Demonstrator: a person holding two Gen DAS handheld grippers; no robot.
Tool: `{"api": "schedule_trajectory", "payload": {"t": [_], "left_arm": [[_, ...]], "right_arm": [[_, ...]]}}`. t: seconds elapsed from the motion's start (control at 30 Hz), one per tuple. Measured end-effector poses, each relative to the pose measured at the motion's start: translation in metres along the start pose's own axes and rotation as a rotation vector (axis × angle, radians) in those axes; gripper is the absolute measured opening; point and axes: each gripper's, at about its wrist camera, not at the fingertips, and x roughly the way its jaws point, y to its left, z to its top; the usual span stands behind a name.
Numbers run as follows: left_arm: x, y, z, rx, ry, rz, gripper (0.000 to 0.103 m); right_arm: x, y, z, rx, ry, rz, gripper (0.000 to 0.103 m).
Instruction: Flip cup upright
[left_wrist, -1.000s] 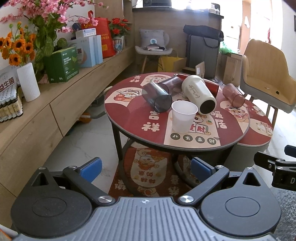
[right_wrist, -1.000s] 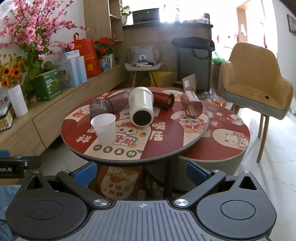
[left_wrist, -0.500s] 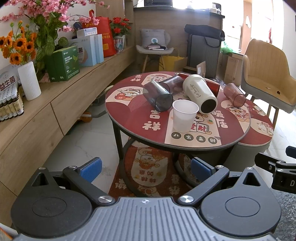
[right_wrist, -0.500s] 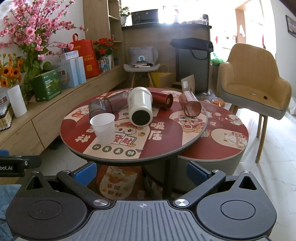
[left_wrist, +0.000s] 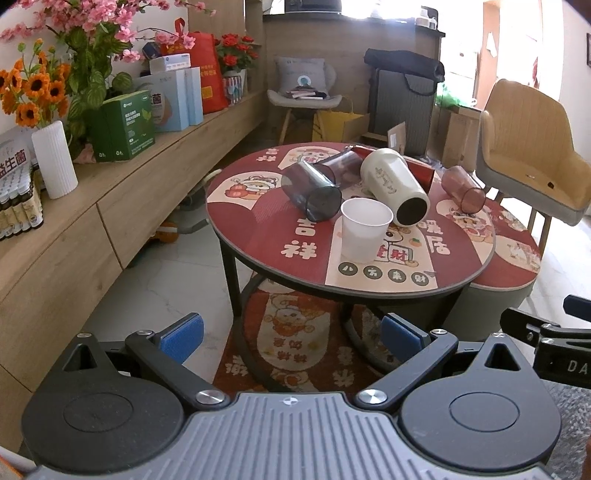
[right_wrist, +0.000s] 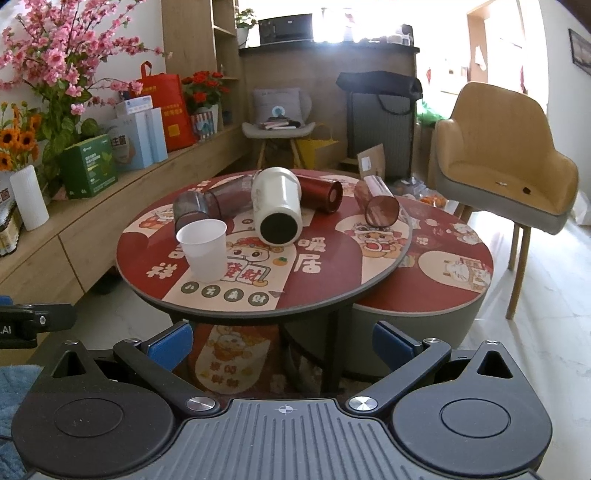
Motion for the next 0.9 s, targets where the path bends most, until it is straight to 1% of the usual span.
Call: {"api": "schedule_trajectory", "payload": {"t": [0.9], "left_arm": [[-0.0035,0.0003,-0.0023,-0.008,0.001,0.013,0.103]], "right_arm": [[-0.0035,0.0028,-0.0013,-0.009,0.001,-0.006,0.103]]}}
